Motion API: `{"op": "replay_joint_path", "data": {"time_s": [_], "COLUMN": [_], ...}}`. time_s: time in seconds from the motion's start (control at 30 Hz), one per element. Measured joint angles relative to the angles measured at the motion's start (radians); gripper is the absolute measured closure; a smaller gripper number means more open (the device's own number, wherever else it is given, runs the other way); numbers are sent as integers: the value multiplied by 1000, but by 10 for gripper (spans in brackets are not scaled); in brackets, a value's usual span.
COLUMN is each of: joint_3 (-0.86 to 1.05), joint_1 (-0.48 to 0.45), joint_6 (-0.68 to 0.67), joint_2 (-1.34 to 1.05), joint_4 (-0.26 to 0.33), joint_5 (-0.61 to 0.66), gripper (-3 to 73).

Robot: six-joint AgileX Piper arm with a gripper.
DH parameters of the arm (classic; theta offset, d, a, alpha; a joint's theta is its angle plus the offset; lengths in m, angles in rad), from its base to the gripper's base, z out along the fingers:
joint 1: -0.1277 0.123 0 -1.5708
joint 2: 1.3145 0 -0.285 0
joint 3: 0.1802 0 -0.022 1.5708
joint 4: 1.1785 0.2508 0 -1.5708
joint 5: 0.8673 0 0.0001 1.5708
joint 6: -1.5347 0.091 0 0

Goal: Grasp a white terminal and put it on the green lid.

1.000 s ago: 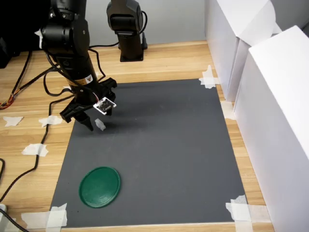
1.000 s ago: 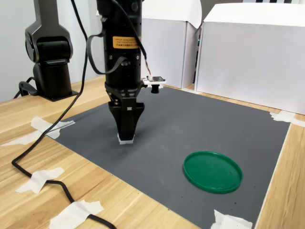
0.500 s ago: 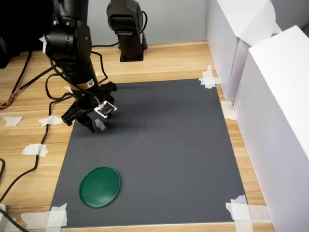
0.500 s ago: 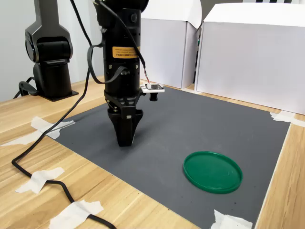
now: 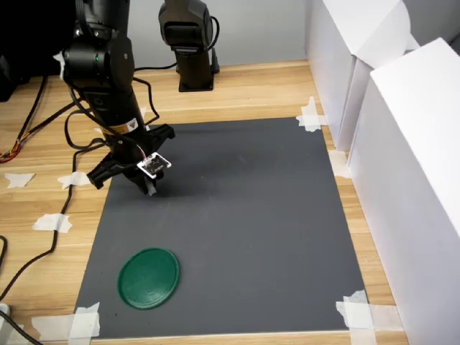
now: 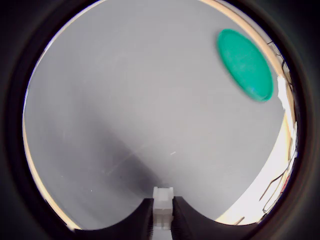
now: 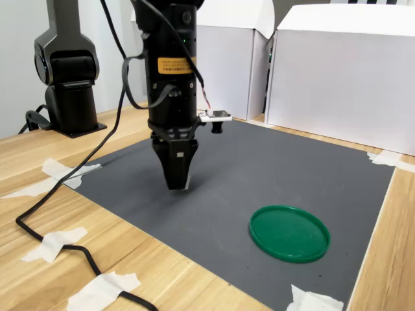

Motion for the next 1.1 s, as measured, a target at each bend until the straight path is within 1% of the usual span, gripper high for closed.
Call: {"op": "replay_joint_path", "data": {"time_s": [0.17,0.23,0.43,0.67,0.97,1.1], "joint_3": [-91,-124,-245,-379,-562,-652], "joint_1": [0,0,0,2,84,101], "joint_6": [28,46,65,105,228,285], "joint_2": [-9,-9,1,85,225,289], "joint_4": [34,34,34,34,-30,-51], "joint_5": [104,130,151,172,245,275], "gripper": [605,605,605,605,605,605]}}
